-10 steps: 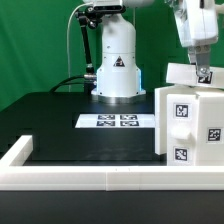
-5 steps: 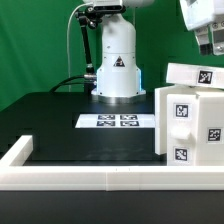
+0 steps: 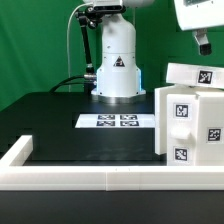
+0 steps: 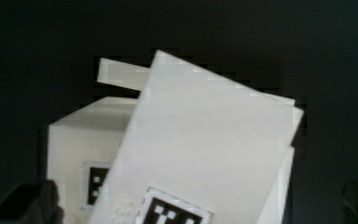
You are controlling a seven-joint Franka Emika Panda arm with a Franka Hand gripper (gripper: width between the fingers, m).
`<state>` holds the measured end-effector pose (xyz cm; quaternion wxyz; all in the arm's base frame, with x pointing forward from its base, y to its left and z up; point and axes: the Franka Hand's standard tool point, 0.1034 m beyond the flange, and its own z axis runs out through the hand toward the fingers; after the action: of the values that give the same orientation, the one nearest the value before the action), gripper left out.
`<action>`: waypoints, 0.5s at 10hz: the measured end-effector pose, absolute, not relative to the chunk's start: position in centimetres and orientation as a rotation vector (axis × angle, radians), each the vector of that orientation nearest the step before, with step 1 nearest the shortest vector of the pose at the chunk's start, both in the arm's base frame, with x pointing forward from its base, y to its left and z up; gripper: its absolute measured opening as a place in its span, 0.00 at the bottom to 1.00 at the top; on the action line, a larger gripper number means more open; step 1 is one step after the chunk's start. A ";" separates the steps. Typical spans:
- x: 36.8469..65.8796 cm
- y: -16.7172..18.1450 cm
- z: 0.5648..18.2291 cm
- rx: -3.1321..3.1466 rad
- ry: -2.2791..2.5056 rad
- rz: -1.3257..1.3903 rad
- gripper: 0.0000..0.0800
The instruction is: Assemble cabinet
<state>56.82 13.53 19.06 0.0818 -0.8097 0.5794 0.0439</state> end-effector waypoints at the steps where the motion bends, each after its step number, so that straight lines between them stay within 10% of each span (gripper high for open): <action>1: 56.9 13.8 19.1 -2.495 1.619 0.132 1.00; 5: 57.1 13.7 19.1 -2.684 1.246 0.075 1.00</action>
Offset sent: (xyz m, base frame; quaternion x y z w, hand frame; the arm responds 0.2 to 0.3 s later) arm 0.0000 0.0000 0.0000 0.0000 0.0000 -0.1938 0.9810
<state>57.08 13.68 19.06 0.0907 -0.9030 0.4193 0.0251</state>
